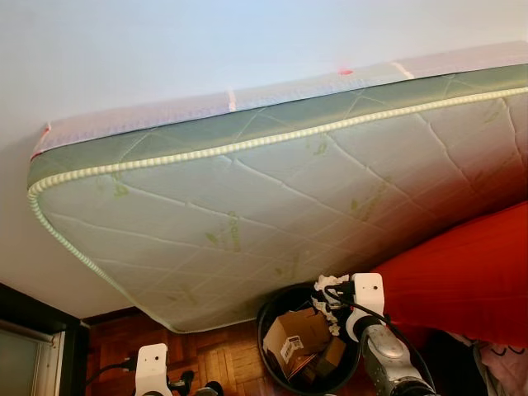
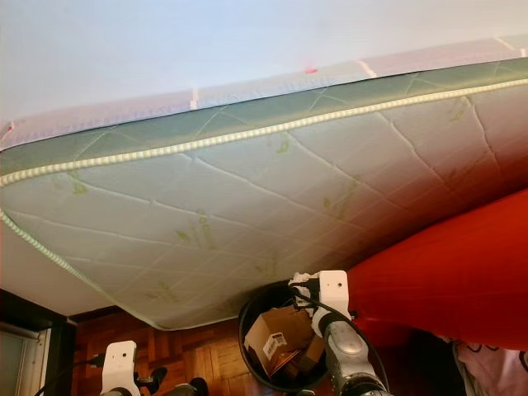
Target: Clean up the room
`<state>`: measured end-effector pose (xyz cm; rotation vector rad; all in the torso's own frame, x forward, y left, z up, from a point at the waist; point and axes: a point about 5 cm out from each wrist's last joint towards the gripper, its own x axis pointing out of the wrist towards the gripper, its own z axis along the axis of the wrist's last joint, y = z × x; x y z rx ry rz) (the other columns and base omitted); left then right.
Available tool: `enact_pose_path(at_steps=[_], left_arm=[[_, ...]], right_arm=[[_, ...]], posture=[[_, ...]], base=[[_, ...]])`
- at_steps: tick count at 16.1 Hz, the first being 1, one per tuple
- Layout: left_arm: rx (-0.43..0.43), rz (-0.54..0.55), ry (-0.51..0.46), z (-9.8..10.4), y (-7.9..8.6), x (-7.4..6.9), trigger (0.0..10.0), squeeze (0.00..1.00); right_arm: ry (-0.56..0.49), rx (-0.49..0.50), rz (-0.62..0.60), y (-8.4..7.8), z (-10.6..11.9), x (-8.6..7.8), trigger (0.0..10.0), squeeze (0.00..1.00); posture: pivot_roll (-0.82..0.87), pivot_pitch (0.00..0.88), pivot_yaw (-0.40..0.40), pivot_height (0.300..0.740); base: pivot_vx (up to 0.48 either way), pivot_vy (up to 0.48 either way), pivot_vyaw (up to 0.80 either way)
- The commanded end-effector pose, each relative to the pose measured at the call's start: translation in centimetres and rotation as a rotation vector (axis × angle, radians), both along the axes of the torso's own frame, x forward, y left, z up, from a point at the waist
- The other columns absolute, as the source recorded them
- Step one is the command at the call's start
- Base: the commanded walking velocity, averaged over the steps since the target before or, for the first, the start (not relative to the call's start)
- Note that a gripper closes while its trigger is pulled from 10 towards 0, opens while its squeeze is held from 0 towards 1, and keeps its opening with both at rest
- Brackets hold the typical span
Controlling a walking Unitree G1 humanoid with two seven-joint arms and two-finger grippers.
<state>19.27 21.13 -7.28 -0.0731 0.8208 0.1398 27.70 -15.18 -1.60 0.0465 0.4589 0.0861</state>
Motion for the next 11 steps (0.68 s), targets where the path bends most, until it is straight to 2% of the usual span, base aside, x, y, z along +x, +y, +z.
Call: enact_pose_path(at_steps=[1,3,9,11], left_arm=[[0.008,0.0,0.032,-0.4,0.23,-0.8,10.0,0.0],[0.009,-0.002,0.033,-0.41,0.23,-0.82,10.0,0.0],[0.01,-0.003,0.034,-0.42,0.25,-0.86,10.0,0.0],[0.011,-0.004,0.035,-0.43,0.25,-0.88,10.0,0.0]], right_arm=[[0.029,0.002,-0.004,-0.01,-0.54,-0.57,10.0,0.0],[0.02,0.004,-0.001,0.04,-0.51,-0.59,10.0,0.0],[0.041,0.002,-0.003,0.13,-0.73,-0.73,10.0,0.0],[0.047,0.008,-0.001,0.2,-0.75,-0.71,10.0,0.0]], posture=[[0.0,0.213,-0.005,0.685],[0.0,0.212,-0.004,0.67],[0.0,0.204,-0.003,0.67],[0.0,0.202,-0.002,0.655]], base=[[0.0,0.0,0.0],[0.0,0.0,0.0],[0.0,0.0,0.0],[0.0,0.0,0.0]])
